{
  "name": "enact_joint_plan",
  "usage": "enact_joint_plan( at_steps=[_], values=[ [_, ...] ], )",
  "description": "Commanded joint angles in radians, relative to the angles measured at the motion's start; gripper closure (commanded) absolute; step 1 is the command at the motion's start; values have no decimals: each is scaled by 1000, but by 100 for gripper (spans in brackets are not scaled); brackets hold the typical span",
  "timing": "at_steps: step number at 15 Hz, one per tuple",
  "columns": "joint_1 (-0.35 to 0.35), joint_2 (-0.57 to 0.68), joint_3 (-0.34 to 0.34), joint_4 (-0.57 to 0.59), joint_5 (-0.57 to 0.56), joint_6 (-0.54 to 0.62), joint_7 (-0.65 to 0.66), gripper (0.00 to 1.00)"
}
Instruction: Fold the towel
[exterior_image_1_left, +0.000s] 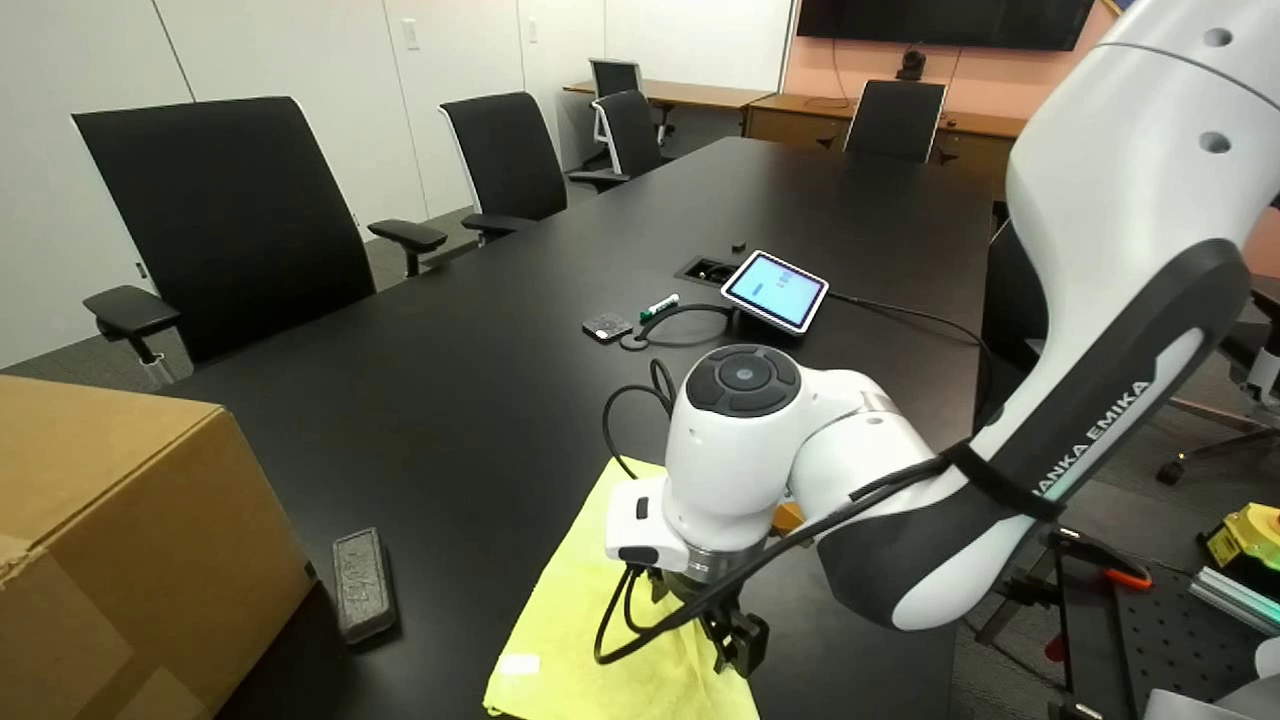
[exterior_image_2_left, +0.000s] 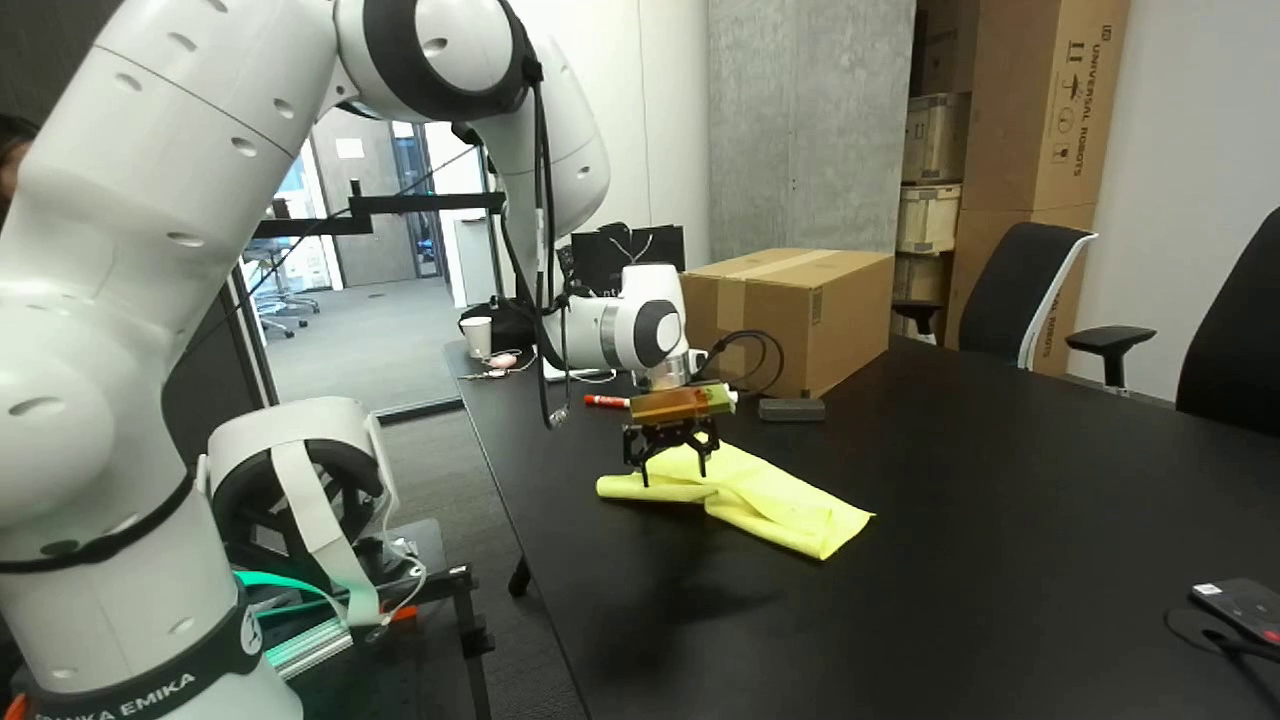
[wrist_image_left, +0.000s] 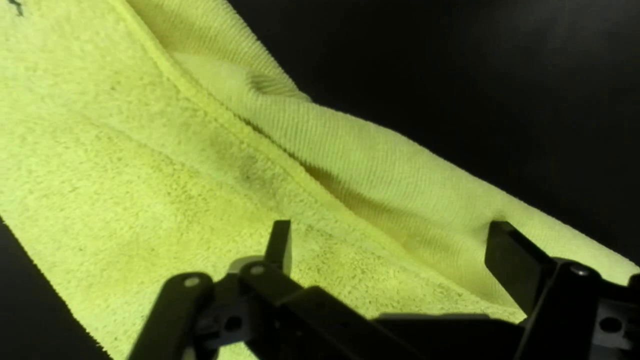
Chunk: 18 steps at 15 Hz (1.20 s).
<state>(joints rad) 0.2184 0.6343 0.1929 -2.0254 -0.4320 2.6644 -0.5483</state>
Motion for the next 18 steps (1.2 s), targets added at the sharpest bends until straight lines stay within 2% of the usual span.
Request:
enact_joint_plan(
  at_steps=[1, 2, 3, 4, 8, 10, 13, 14, 18],
  values=[
    [22, 19, -26, 22, -32, 33, 35, 21],
    [24, 25, -31, 25, -33, 38, 38, 31],
    [24, 22, -31, 22, -32, 40, 38, 31],
    [25, 20, -34, 20, -35, 42, 40, 38],
    [33, 14, -46, 16, -58, 49, 56, 71],
    [37, 7, -50, 11, -68, 53, 63, 78],
    [44, 9, -57, 12, -79, 55, 74, 86],
    [47, 5, -60, 9, -86, 55, 80, 81],
    [57, -10, -66, 3, -97, 29, 86, 80]
  ],
)
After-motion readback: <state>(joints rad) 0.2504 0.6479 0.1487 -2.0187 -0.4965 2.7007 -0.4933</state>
